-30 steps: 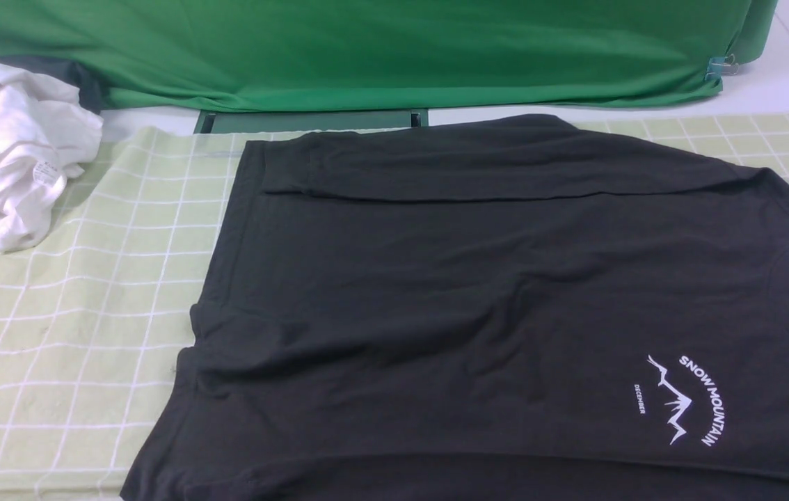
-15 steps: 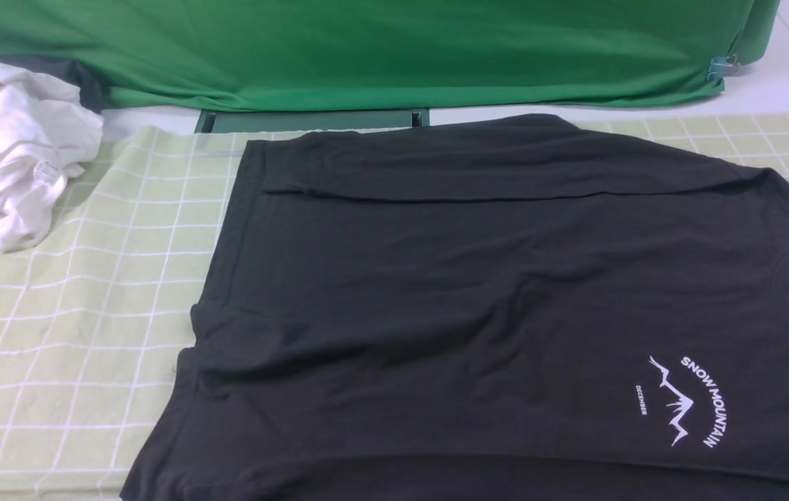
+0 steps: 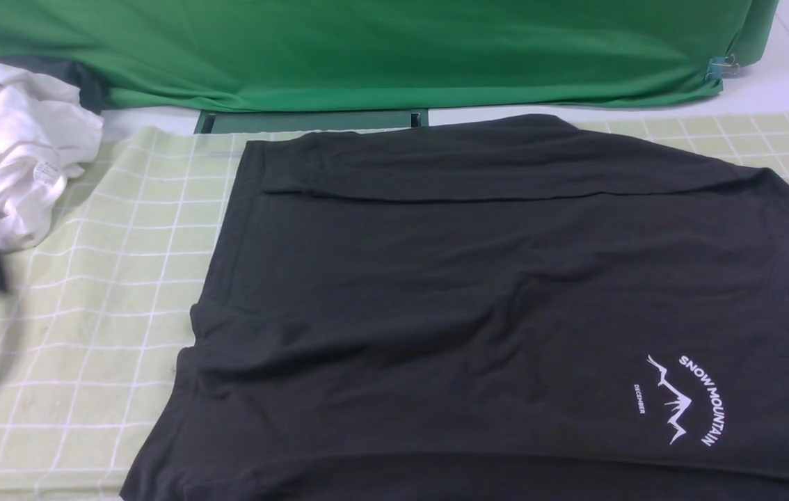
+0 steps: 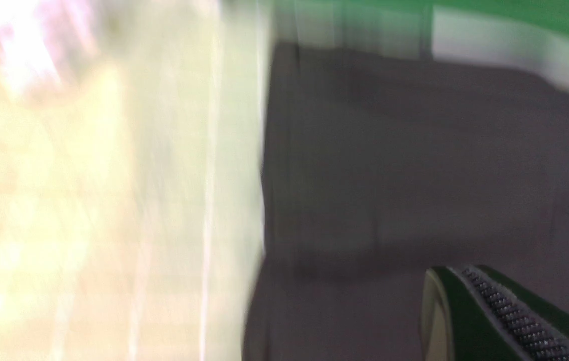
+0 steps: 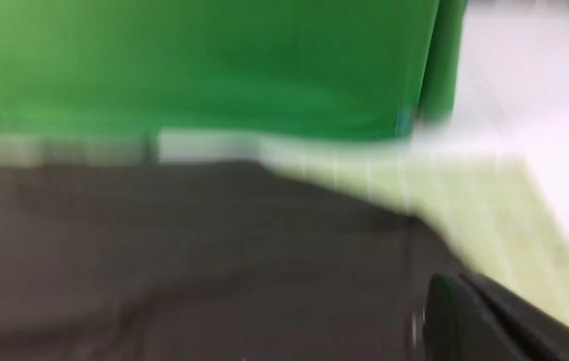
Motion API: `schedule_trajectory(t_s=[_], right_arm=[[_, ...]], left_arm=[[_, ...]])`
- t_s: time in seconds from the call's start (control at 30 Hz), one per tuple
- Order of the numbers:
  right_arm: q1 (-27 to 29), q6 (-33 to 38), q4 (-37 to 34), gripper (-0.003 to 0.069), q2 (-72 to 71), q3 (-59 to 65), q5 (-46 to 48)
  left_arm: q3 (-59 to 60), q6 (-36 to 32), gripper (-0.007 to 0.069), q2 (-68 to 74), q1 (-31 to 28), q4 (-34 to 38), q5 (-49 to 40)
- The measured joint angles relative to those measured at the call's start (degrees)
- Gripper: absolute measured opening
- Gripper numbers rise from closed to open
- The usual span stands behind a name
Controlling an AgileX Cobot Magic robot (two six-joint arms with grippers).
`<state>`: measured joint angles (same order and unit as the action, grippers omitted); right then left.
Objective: Fold a long-sleeved shirt over a green coffee tablecloth.
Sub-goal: 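Grasp the left edge of the dark T-shirt lying flat on the table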
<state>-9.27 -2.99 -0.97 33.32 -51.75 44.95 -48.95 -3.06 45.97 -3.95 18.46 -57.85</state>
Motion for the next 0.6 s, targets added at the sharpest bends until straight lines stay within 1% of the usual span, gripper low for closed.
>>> schedule_trajectory(t_s=[0.03, 0.07, 0.17, 0.27, 0.4, 0.43, 0.47, 0.5, 0.53, 0.6], right_arm=[[-0.21, 0.23, 0.00, 0.0004, 1.04, -0.20, 1.06], [-0.91, 2.02, -0.10, 0.0004, 4.47, -0.87, 4.37], [-1.97, 4.44, -2.02, 0.0004, 9.79, -0.36, 8.33], [-3.03, 7.38, -6.08, 0.0004, 13.54, 1.99, 8.45], [-4.42, 9.66, -10.03, 0.0006, 16.06, 4.88, 6.07], [-5.09, 10.04, -11.23, 0.0006, 16.81, 5.92, 5.02], [-5.18, 10.22, -11.39, 0.0006, 16.87, 6.07, 4.70], [-5.85, 10.64, -12.10, 0.0006, 17.39, 7.11, 3.37], [-6.47, 10.83, -12.47, 0.0007, 17.68, 8.09, 2.41], [-7.04, 10.87, -12.62, 0.0008, 17.84, 9.02, 1.23]], left_arm=[[0.01, -0.71, 0.0017, 1.32, 0.00, 0.45, -0.54], [0.65, -2.46, 0.0014, 5.48, 0.00, 1.51, -3.18], [3.31, -3.90, 0.0004, 10.98, 1.03, 1.26, -3.52], [6.96, -3.25, 0.0002, 13.49, 6.06, -0.54, -0.91], [11.28, 0.40, 0.0002, 15.03, 15.84, -3.30, 4.01], [12.77, 1.98, 0.0001, 15.89, 19.89, -4.72, 5.36], [12.95, 2.29, 0.0001, 15.89, 19.89, -4.72, 5.54], [13.87, 5.43, 0.0001, 17.40, 24.13, -6.91, 6.84], [13.93, 8.42, 0.0001, 18.78, 26.72, -9.16, 7.34], [13.93, 13.35, 0.0003, 20.95, 29.52, -12.65, 8.42]])
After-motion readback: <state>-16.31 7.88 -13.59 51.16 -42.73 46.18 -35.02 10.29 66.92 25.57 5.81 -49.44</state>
